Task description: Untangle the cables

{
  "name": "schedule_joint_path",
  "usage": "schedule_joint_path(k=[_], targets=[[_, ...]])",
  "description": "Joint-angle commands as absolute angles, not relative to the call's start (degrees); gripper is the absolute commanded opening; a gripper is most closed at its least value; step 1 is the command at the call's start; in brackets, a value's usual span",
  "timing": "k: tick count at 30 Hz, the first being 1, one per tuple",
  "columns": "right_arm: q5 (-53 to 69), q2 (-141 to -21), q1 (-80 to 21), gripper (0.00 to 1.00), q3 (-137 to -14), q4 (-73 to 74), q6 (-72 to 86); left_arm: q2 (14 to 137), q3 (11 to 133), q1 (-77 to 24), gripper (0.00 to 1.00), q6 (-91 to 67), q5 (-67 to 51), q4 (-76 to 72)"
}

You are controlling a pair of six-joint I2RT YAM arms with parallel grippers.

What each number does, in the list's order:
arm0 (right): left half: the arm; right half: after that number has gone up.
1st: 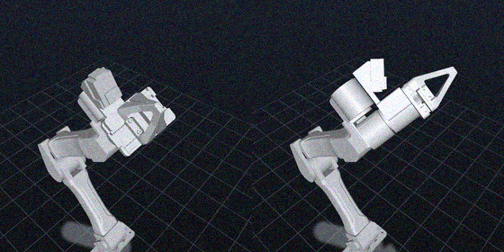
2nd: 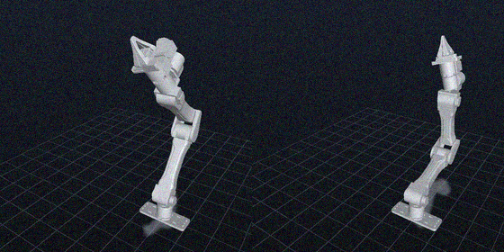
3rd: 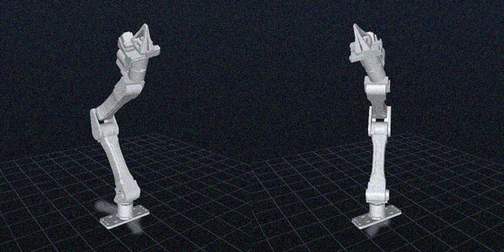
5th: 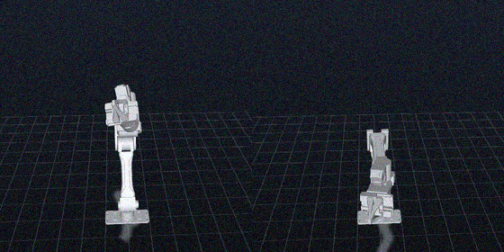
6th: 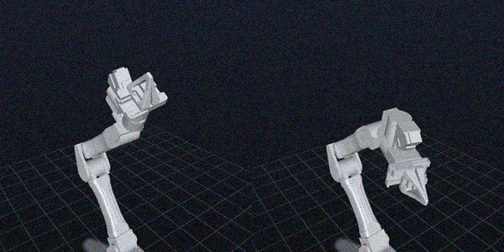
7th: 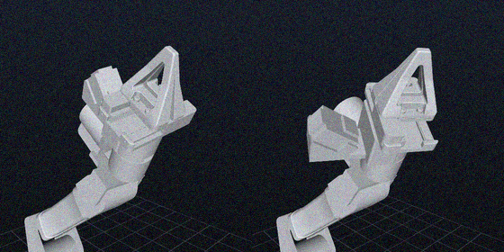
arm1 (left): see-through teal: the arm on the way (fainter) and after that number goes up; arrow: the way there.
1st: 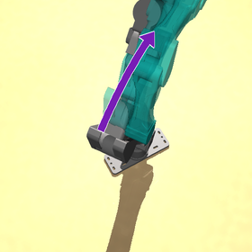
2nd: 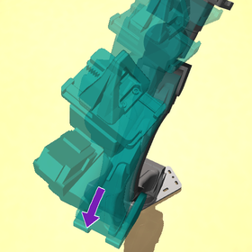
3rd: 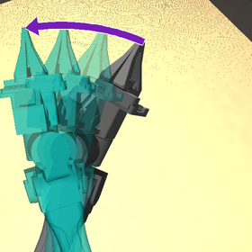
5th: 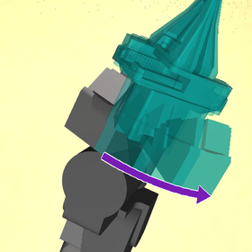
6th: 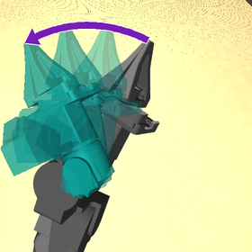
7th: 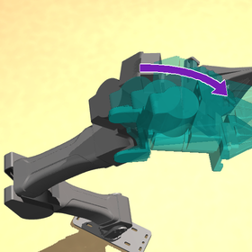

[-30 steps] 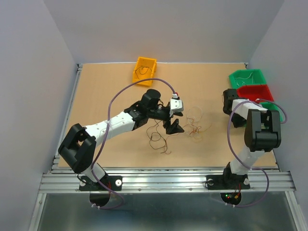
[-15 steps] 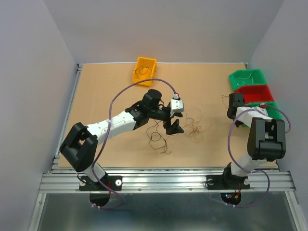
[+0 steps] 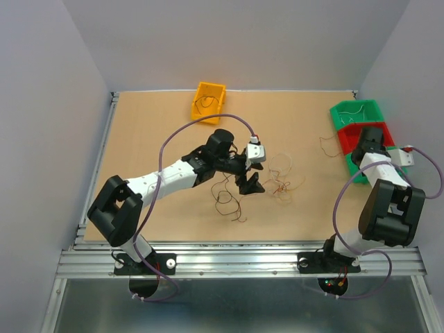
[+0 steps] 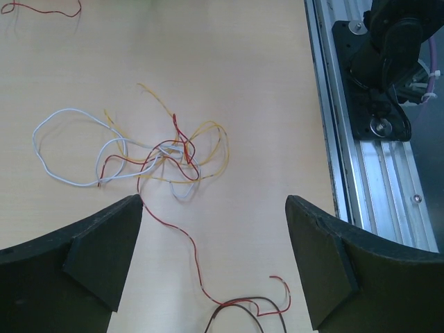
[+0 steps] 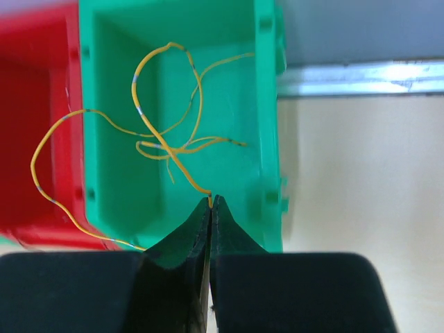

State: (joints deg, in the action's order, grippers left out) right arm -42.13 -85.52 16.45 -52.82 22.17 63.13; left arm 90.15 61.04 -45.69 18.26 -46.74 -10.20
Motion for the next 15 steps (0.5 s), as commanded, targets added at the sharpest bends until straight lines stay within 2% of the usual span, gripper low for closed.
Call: schedule_joint_path(k=[1,5,15], targets=[[-38.0,-85.2,21.3,0.0,-58.3,20.5,60.1,90.1,64.6,-46.1,0.96,19.4,-48.1,-10.3],[-34.5,-87.4,26.2,0.01,-60.2,20.5,59.6,91.3,65.4,-46.1,0.96,19.6,-48.4,-9.3],[-33.0,-88.8,26.8,0.01,-58.4,20.1,60.9,92.4,66.3,-46.1,0.96,19.7,-49.2,-8.4]])
